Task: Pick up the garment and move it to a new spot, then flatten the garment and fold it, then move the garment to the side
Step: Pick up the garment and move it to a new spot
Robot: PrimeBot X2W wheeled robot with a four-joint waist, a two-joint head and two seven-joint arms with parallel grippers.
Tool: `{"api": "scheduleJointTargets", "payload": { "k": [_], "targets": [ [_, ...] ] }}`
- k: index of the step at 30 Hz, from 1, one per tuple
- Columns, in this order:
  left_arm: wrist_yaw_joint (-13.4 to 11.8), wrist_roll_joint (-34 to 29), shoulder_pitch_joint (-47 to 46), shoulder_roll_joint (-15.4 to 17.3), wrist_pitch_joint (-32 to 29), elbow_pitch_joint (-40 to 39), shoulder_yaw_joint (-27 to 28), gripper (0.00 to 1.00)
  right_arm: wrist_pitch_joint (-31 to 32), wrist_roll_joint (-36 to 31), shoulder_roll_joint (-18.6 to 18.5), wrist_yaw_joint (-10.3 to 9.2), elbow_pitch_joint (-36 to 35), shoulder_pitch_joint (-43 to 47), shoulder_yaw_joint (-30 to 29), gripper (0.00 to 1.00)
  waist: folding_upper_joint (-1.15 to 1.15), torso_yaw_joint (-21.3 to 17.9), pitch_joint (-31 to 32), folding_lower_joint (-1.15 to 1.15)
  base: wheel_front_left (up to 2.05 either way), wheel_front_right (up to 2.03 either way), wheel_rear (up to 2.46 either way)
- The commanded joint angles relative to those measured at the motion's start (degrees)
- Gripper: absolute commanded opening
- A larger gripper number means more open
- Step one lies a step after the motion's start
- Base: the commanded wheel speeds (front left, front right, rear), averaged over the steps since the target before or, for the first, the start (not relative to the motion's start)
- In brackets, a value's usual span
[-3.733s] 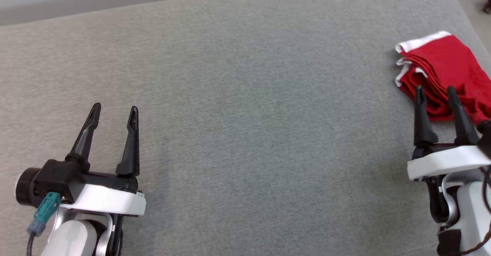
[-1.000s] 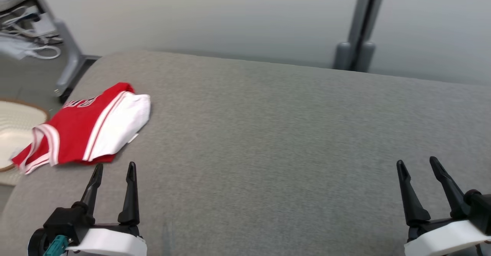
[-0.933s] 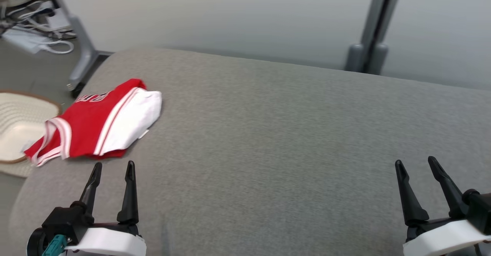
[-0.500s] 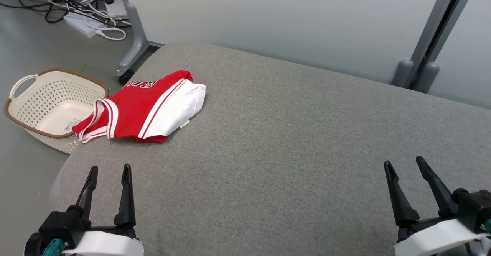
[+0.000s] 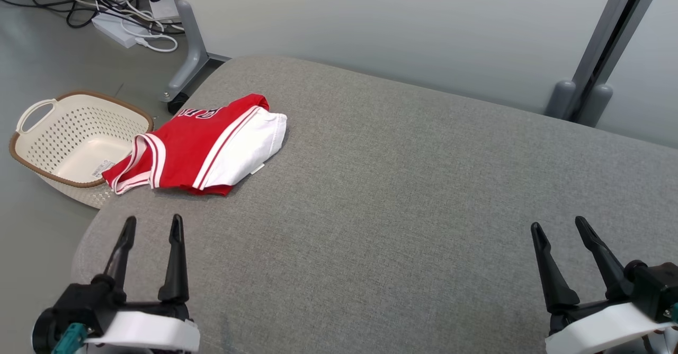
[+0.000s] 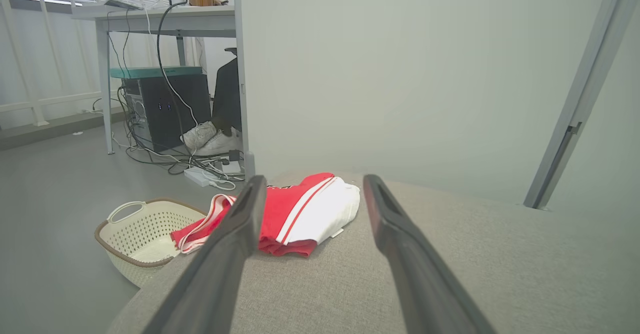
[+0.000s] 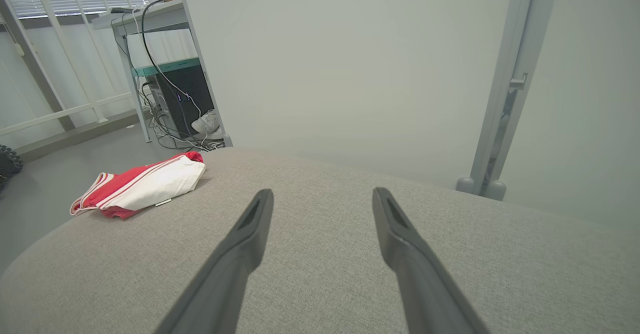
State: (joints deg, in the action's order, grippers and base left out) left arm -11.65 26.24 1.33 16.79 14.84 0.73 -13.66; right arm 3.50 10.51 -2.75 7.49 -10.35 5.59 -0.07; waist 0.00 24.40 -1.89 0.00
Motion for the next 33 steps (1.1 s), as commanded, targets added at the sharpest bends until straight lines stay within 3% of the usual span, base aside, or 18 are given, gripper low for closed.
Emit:
{"api": "scheduleJointTargets", "payload": {
  "k": [1, 9, 15, 18, 26, 33],
  "targets": [
    [0.15, -0.57, -1.26, -0.06, 0.22, -0.44, 0.5, 1.0, -0.17, 0.18, -0.29, 0.02, -0.16, -0.06, -0.29, 1.0, 0.0, 0.0, -0.23, 0.0, 0.0, 0.0, 0.0],
    [1.39, -2.66, -8.96, -1.27, 0.24, -5.07, 4.05, 1.0, 1.57, -1.52, -0.28, 0.02, -2.49, -2.73, 0.15, 1.0, 0.0, -1.44, -4.97, 0.0, 0.0, 0.0, 0.0],
    [4.35, -4.01, -23.75, -0.83, 0.2, -1.59, 6.26, 1.0, 3.4, -3.62, -0.32, 0.02, -5.39, -6.56, 1.06, 1.0, 0.0, -4.94, -12.78, 0.0, 0.0, 0.0, 0.0],
    [6.85, -2.29, -29.94, -0.62, 0.07, 4.48, 6.75, 1.0, 3.72, -4.35, -0.34, 0.02, -6.31, -8.2, 1.38, 1.0, 0.0, -6.67, -16.31, 0.0, 0.0, 0.0, 0.0],
    [15.47, 2.97, -42.42, 0.1, -6.25, 32.71, 4.97, 1.0, 2.91, -4.66, -0.44, 0.02, -5.74, -11.95, 2.72, 1.0, 0.0, -10.91, -23.38, 0.0, 0.0, 0.0, 0.0],
    [18.42, 5.38, -48.67, 0.45, -12.42, 52.07, 2.41, 1.0, 2.71, -5.07, -1.07, 0.02, -5.14, -14.48, 3.44, 1.0, 0.0, -12.08, -26.84, 0.0, 0.0, 0.0, 0.0]
  ]
}}
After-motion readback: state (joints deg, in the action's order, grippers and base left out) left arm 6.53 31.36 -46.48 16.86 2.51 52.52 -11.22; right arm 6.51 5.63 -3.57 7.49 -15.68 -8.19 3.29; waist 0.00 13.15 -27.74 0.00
